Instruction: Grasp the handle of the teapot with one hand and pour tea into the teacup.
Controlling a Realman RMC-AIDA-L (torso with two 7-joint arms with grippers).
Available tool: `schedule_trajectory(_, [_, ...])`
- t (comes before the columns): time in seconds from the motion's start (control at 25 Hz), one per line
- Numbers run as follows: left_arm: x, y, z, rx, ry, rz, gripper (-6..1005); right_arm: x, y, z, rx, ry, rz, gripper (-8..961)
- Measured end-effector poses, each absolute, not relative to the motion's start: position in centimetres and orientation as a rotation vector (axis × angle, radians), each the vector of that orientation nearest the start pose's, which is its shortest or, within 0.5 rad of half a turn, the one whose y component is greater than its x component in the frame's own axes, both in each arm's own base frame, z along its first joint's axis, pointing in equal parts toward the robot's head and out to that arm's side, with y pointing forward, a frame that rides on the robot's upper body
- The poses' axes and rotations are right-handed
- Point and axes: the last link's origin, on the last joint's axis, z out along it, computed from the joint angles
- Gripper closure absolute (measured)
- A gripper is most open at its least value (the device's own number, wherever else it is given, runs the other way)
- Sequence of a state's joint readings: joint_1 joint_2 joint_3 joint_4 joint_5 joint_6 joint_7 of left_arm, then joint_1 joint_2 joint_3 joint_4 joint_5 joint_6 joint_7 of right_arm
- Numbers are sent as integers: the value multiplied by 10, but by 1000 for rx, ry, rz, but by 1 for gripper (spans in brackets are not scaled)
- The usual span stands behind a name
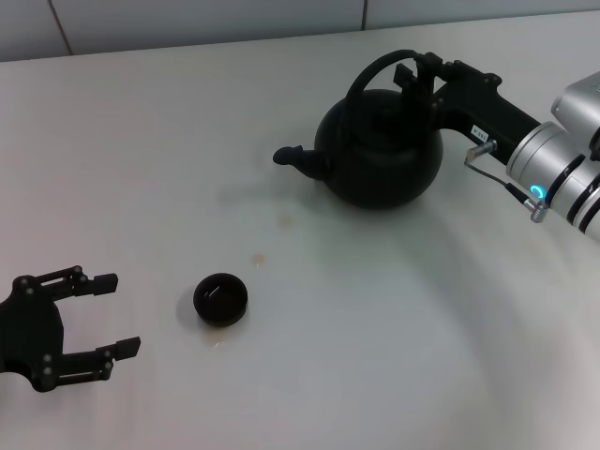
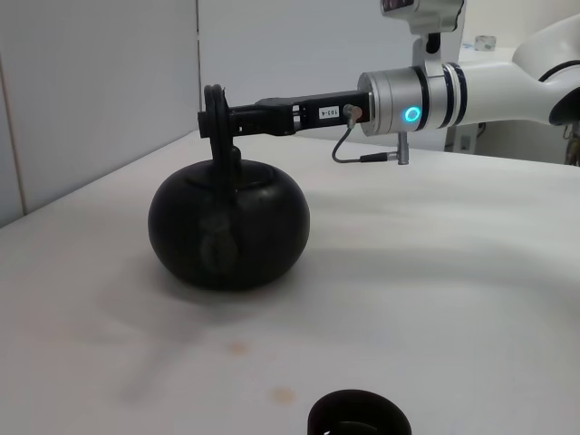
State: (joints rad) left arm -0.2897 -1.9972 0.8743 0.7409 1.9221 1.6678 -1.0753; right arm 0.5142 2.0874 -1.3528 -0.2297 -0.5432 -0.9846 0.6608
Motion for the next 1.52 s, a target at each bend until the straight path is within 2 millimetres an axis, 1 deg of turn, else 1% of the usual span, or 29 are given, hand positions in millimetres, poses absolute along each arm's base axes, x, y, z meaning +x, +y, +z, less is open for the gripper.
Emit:
schedule_trajectory(0.32, [-317, 261, 23, -2831, -281, -525, 208, 293, 366, -36, -1952, 678, 791, 321])
schedule_trajectory(0.6, [-317, 261, 23, -2830, -283, -524, 208, 294, 364, -35, -1948, 677, 801, 166])
schedule_trajectory(0.76, [-317, 261, 23, -2830, -283, -523, 208, 294, 358, -32, -1935, 667, 842, 167])
schedule_trajectory(0.8, [-317, 261, 23, -2829, -283, -523, 208, 294, 351, -29, -1927, 647, 884, 167])
schedule_trajectory(0.88, [-317, 261, 23, -2829, -283, -522, 208, 294, 347, -27, -1921, 633, 905, 167])
schedule_trajectory(0.92, [-317, 261, 23, -2829, -283, -522, 208, 295, 340, -23, -1905, 607, 940, 167])
schedule_trajectory(0.96, [-317, 261, 23, -2829, -283, -522, 208, 295, 340, -23, -1905, 607, 940, 167])
schedule_trajectory(1.0, [-317, 261, 23, -2829, -284, -522, 208, 297, 333, -20, -1891, 591, 965, 166])
schedule_trajectory(1.04, [-318, 261, 23, -2829, -285, -523, 208, 297, 333, -20, -1891, 591, 965, 166])
schedule_trajectory(1.12, [-319, 259, 25, -2816, -289, -535, 208, 300, 323, -18, -1883, 586, 990, 166])
schedule_trajectory(1.16, [-319, 259, 25, -2816, -289, -535, 208, 300, 323, -18, -1883, 586, 990, 166])
schedule_trajectory(1.28, [-320, 257, 26, -2804, -296, -549, 208, 302, 313, -18, -1883, 557, 1010, 165])
schedule_trajectory(1.32, [-320, 255, 27, -2804, -299, -562, 208, 301, 306, -19, -1898, 519, 1020, 165])
schedule_trajectory(1.36, [-320, 255, 27, -2804, -299, -562, 208, 301, 306, -19, -1898, 519, 1020, 165])
schedule_trajectory(1.4, [-320, 253, 28, -2805, -300, -575, 208, 296, 298, -24, -1946, 468, 1035, 165])
schedule_trajectory(1.44, [-320, 253, 28, -2805, -300, -575, 208, 296, 298, -24, -1946, 468, 1035, 166])
schedule_trajectory(1.48, [-319, 252, 29, -2806, -299, -589, 208, 293, 294, -27, -1987, 444, 1041, 166])
schedule_trajectory(1.52, [-318, 250, 31, -2807, -296, -613, 208, 287, 287, -36, -2086, 402, 1051, 166])
